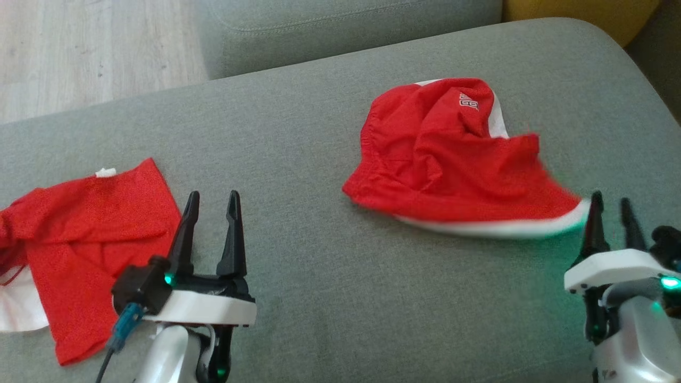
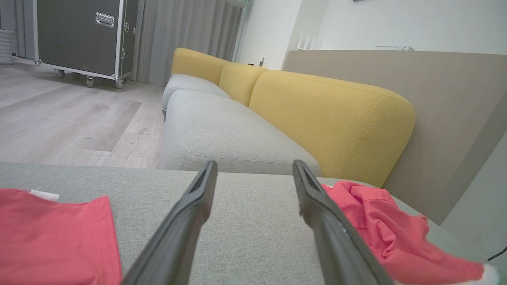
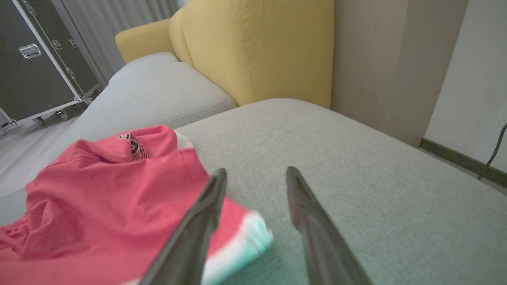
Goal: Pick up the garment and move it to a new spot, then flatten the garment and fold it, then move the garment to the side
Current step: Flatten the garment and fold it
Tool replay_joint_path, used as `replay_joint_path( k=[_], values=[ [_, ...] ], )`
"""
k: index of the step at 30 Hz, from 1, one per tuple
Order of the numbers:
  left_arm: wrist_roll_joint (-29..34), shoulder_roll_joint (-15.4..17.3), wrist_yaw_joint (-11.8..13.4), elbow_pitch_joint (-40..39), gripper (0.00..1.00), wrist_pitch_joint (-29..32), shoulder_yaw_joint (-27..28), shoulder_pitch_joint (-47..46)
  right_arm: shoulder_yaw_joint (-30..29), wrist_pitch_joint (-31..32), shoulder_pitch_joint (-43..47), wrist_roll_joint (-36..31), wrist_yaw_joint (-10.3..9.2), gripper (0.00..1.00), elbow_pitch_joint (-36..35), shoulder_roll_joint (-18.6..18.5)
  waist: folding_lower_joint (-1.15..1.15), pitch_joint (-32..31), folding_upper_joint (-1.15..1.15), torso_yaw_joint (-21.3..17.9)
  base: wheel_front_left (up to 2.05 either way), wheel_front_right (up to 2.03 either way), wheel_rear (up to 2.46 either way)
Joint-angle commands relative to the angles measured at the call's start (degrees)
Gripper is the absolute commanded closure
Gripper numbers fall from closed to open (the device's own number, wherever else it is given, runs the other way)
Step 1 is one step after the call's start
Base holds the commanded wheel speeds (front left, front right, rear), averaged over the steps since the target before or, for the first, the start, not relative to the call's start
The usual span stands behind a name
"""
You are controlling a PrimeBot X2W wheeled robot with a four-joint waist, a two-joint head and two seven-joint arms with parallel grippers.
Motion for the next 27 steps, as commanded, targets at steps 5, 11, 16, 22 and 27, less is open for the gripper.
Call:
replay_joint_path(
  k=[5, 11, 16, 22, 27],
  values=[
    [0.3, 0.2, -0.6, -1.3, 0.00, -0.5, 1.1, -0.9, 2.4, -0.8, -1.6, -2.2, -0.04, 0.00, -8.7, -0.1, 0.00, -0.6, 0.00, 1.0, 0.00, 0.00, 0.00],
    [0.2, 0.2, -0.7, -1.5, 0.00, -0.5, 1.1, -0.5, 19.1, -0.8, 5.5, 0.9, -0.04, 0.00, -23.4, -0.1, 0.00, -1.1, 0.00, 2.9, 0.00, 0.00, 0.00],
    [-0.3, 0.2, -0.7, -1.5, 0.00, -0.5, 0.5, -0.5, 24.8, -0.8, 8.0, 0.4, -0.04, 0.00, -26.5, -0.1, 0.00, -0.5, 0.00, 4.6, 0.00, 0.00, 0.00],
    [-0.7, 0.2, -0.6, -1.3, 0.00, -0.5, -0.1, -1.1, 30.3, -0.8, 6.3, -2.5, -0.04, 0.00, -22.8, -0.1, 0.00, 0.4, 0.00, 7.5, 0.00, 0.00, 0.00],
    [-0.9, 0.2, -0.6, -1.2, 0.00, -0.5, -0.6, -1.6, 36.0, 0.5, 2.1, -5.3, -0.04, 0.00, -13.8, -0.1, 0.00, 1.4, 0.00, 10.1, 0.00, 0.00, 0.00]
  ],
)
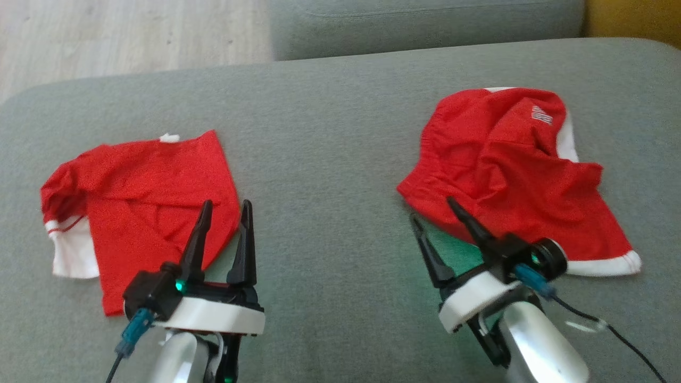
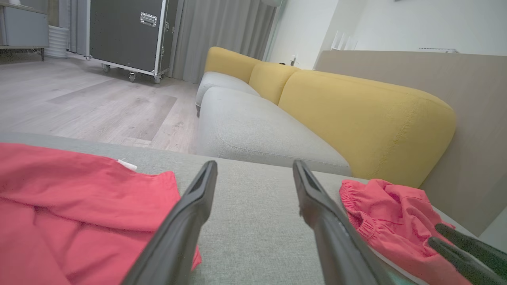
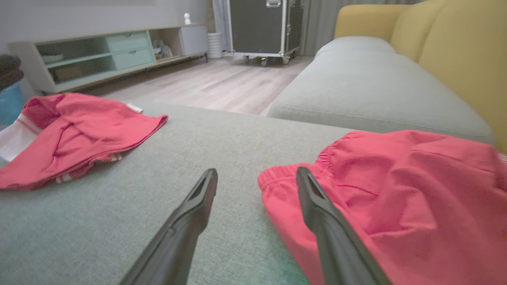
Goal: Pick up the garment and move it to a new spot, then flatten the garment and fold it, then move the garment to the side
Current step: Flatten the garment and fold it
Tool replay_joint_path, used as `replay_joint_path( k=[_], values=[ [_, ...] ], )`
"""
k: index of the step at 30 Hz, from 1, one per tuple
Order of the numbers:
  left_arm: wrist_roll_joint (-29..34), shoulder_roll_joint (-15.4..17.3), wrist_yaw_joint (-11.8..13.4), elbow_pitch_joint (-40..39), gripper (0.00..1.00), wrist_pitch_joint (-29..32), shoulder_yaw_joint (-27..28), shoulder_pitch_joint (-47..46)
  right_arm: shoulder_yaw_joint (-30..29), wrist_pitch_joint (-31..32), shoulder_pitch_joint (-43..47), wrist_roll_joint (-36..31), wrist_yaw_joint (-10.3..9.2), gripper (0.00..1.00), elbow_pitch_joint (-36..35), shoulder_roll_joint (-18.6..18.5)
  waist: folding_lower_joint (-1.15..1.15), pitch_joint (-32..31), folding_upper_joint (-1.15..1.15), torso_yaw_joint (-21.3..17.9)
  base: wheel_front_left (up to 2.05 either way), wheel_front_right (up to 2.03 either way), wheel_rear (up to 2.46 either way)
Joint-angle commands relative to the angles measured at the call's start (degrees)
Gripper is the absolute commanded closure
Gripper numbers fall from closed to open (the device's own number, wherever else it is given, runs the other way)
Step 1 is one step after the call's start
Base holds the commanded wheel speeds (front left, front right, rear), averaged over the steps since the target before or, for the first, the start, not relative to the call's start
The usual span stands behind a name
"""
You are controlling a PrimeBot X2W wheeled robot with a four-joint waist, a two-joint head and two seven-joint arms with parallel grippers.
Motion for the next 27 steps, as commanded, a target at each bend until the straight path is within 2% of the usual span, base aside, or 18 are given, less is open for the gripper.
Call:
replay_joint_path(
  k=[1, 10, 18, 21, 22, 23, 27],
  values=[
    [-0.4, 0.2, -0.1, -1.6, 0.00, -0.5, 1.2, -2.6, 2.3, 0.7, -3.6, -0.7, -0.04, 0.00, 1.0, -0.1, 0.00, 0.8, 0.00, 1.4, 0.00, 0.00, 0.00],
    [-0.9, 0.2, -0.1, -1.1, 0.00, -0.5, -0.2, -3.8, 0.2, 2.3, -12.5, -3.4, -0.04, 0.00, 16.7, -0.1, 0.00, 2.9, 0.00, 5.0, 0.00, 0.00, 0.00],
    [-1.1, 0.2, -0.1, -1.0, 0.00, -0.5, -0.8, -4.4, -2.9, 1.4, -17.8, -3.6, -0.04, 0.00, 24.7, -0.1, 0.00, 4.4, 0.00, 6.7, 0.00, 0.00, 0.00],
    [-1.1, 0.2, 0.0, -1.0, 0.00, -0.5, -1.0, -4.6, -2.8, 0.6, -19.2, -0.8, -0.04, 0.03, 26.9, -0.1, 0.00, 4.7, 0.00, 7.0, 0.00, 0.00, 0.00],
    [-1.1, 0.2, 0.0, -0.9, 0.00, -0.5, -1.1, -4.7, -2.2, 0.3, -19.5, 1.2, -0.04, 0.69, 27.1, -0.1, 0.00, 4.7, 0.00, 7.0, 0.00, 0.00, 0.00],
    [-1.1, 0.2, 0.0, -0.8, 0.00, -0.5, -1.1, -4.8, -1.2, 0.0, -19.7, 3.2, -0.04, 1.00, 27.0, -0.1, 0.00, 4.7, 0.00, 7.0, 0.00, 0.00, 0.00],
    [-1.0, 0.2, 0.0, -0.5, 0.00, -0.5, -0.8, -4.9, 5.2, -0.9, -19.9, 11.2, -0.04, 1.00, 24.1, -0.1, 0.00, 4.3, 0.00, 6.3, 0.00, 0.00, 0.00]
  ],
)
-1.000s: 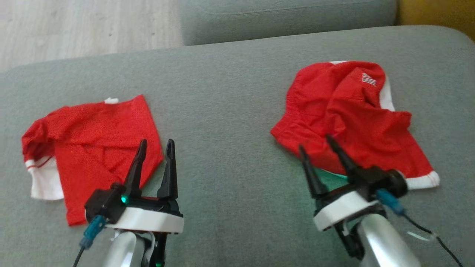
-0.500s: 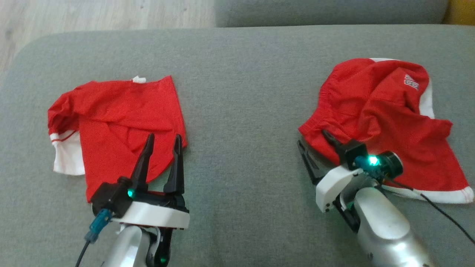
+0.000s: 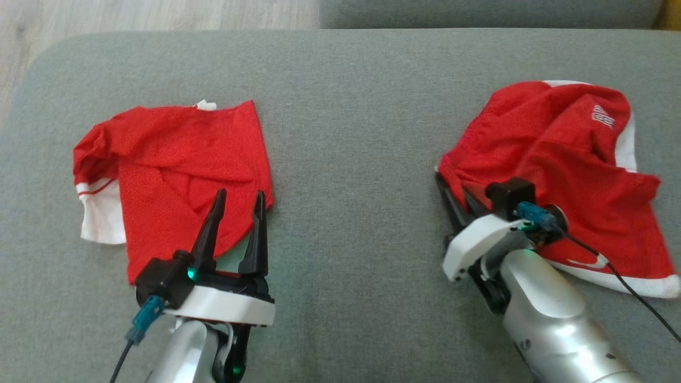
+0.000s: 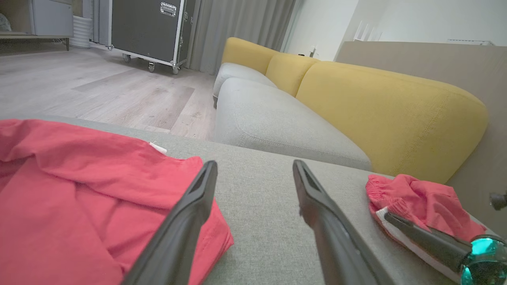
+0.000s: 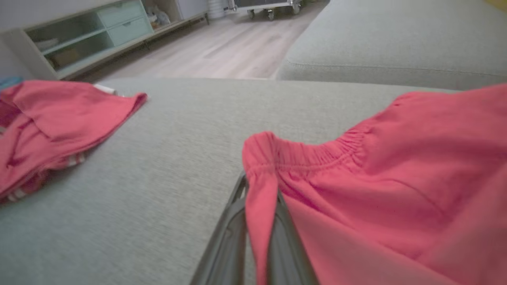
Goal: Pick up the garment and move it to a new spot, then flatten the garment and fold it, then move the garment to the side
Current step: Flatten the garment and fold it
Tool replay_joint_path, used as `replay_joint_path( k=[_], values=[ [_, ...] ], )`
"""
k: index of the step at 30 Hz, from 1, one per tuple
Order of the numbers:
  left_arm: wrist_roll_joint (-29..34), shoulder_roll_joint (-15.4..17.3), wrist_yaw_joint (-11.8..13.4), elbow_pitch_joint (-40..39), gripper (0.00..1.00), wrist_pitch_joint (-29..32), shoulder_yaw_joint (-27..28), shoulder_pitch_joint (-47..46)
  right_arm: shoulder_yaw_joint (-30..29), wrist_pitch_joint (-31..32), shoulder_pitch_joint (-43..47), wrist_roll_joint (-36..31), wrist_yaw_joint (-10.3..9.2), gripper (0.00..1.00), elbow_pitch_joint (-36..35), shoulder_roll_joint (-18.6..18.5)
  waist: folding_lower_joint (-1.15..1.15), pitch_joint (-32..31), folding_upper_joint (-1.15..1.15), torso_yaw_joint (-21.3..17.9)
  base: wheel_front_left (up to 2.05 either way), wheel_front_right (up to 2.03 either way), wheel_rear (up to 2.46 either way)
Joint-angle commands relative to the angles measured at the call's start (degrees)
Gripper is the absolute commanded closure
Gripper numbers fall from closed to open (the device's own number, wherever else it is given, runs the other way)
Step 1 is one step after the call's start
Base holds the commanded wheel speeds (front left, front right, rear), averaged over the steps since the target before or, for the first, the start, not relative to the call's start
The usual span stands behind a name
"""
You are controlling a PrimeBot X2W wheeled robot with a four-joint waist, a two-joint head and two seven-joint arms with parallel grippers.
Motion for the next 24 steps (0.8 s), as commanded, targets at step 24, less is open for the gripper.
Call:
replay_joint_path(
  k=[24],
  values=[
    [0.6, 0.2, -0.1, -1.0, 0.00, -0.5, 2.5, -0.9, 32.1, -0.7, -4.8, 34.9, -0.04, 1.00, -7.9, -3.9, -0.01, -3.0, 0.00, -4.3, 0.00, 0.00, 0.00]
  ],
)
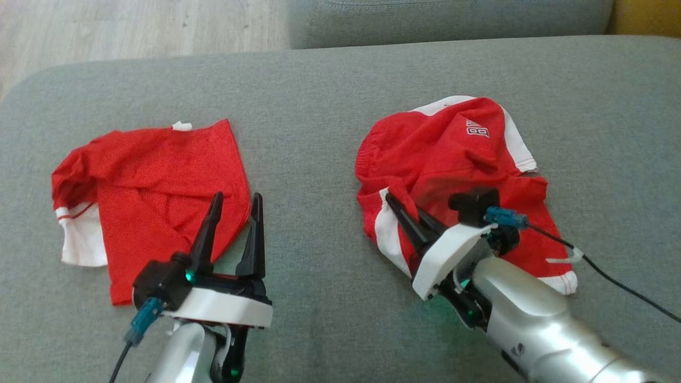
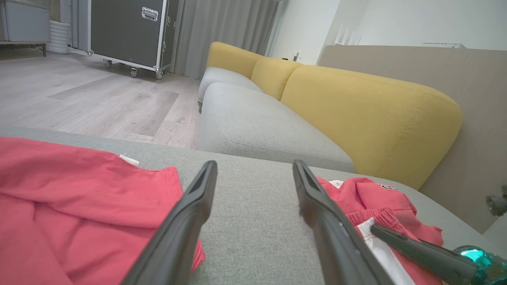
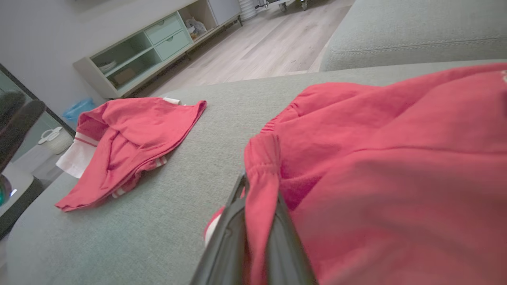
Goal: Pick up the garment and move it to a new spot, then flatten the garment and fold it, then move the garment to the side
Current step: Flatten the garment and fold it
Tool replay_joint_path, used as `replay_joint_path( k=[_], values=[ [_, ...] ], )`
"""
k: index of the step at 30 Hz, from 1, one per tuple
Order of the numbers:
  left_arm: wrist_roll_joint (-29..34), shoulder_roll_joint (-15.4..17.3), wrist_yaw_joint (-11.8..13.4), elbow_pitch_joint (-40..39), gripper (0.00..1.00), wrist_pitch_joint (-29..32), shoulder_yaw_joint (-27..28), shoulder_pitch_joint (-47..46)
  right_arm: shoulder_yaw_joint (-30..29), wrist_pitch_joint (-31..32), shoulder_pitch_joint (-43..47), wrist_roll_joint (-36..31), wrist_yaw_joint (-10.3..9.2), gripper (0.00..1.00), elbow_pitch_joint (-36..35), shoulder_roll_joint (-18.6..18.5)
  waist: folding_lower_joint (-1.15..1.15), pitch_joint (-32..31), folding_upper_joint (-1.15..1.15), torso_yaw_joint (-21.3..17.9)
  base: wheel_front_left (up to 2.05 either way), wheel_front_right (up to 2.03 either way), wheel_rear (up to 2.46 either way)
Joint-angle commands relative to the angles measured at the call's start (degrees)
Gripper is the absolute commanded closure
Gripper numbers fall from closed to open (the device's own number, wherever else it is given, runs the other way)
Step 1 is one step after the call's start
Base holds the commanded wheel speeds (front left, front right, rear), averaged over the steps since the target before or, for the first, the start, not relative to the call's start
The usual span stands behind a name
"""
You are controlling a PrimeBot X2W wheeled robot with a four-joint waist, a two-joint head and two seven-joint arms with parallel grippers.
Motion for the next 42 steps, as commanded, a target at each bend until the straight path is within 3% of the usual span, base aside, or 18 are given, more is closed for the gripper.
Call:
replay_joint_path(
  k=[1, 3, 5, 6, 7, 12, 15, 25, 29, 32, 36, 42],
  values=[
    [0.4, 0.2, -0.1, -1.6, 0.00, -0.5, 1.8, -1.1, 0.3, -0.9, -1.9, 0.2, -0.04, 1.00, 0.2, 1.4, 0.00, -0.1, 0.00, -0.4, 0.00, 0.00, 0.00],
    [0.4, 0.2, -0.2, -1.7, 0.00, -0.5, 1.6, -1.1, 1.0, -1.0, -2.5, -0.1, -0.04, 1.00, 2.3, 1.9, 0.00, -0.2, 0.00, -0.6, 0.00, 0.00, 0.00],
    [0.3, 0.2, -0.2, -1.6, 0.00, -0.5, 1.5, -1.1, 2.0, -1.0, -3.2, -1.1, -0.04, 0.37, 4.5, 2.3, 0.00, -0.4, 0.00, -0.7, 0.00, 0.00, 0.00],
    [0.3, 0.2, -0.2, -1.6, 0.00, -0.5, 1.5, -1.1, 2.0, -1.0, -3.2, -1.1, -0.04, 0.37, 4.5, 2.3, 0.00, -0.4, 0.00, -0.7, 0.00, 0.00, 0.00],
    [0.3, 0.2, -0.2, -1.6, 0.00, -0.5, 1.4, -1.0, 2.4, -1.1, -3.5, -1.6, -0.04, 0.00, 5.8, 2.5, 0.00, -0.5, 0.00, -0.8, 0.00, 0.00, 0.00],
    [0.3, 0.2, -0.2, -1.6, 0.00, -0.5, 1.6, -0.7, 2.9, -1.3, -5.5, -5.6, -0.04, 0.00, 11.1, 3.6, 0.00, -0.9, 0.00, -1.4, 0.00, 0.00, 0.00],
    [0.3, 0.2, -0.2, -1.7, 0.00, -0.5, 2.0, -0.3, 0.0, -1.3, -6.3, -8.5, -0.04, 0.00, 10.4, 4.0, 0.00, -1.1, 0.00, -2.3, 0.00, 0.00, 0.00],
    [0.6, 0.2, -0.2, -2.3, 0.00, -0.5, 3.9, 0.4, -28.9, -1.3, 6.3, -21.0, -0.04, 0.00, -9.8, -0.2, 0.00, -2.3, 0.00, -6.8, 0.00, 0.00, 0.00],
    [1.0, 0.2, -0.3, -2.4, 0.00, -0.5, 4.4, 0.7, -41.5, -1.3, 15.1, -27.1, -0.04, 0.00, -19.2, 0.8, 0.00, -2.4, 0.00, -8.2, 0.00, 0.00, 0.00],
    [1.3, 0.2, -0.3, -2.4, 0.00, -0.5, 4.8, 0.7, -47.6, -1.3, 21.5, -30.9, -0.04, 0.00, -25.4, 2.8, 0.00, -2.1, 0.00, -9.2, 0.00, 0.00, 0.00],
    [1.6, 0.2, -0.3, -2.2, 0.00, -0.5, 4.8, 0.7, -51.0, -1.3, 28.1, -35.6, -0.04, 0.00, -28.9, 4.3, 0.00, -2.0, 0.00, -10.1, 0.00, 0.00, 0.00],
    [1.9, 0.2, -0.4, -1.6, 0.00, -0.5, 4.6, 0.6, -51.6, -1.3, 30.7, -38.7, -0.04, 0.00, -27.0, 5.2, 0.00, -2.1, 0.00, -10.6, 0.00, 0.00, 0.00]
  ],
)
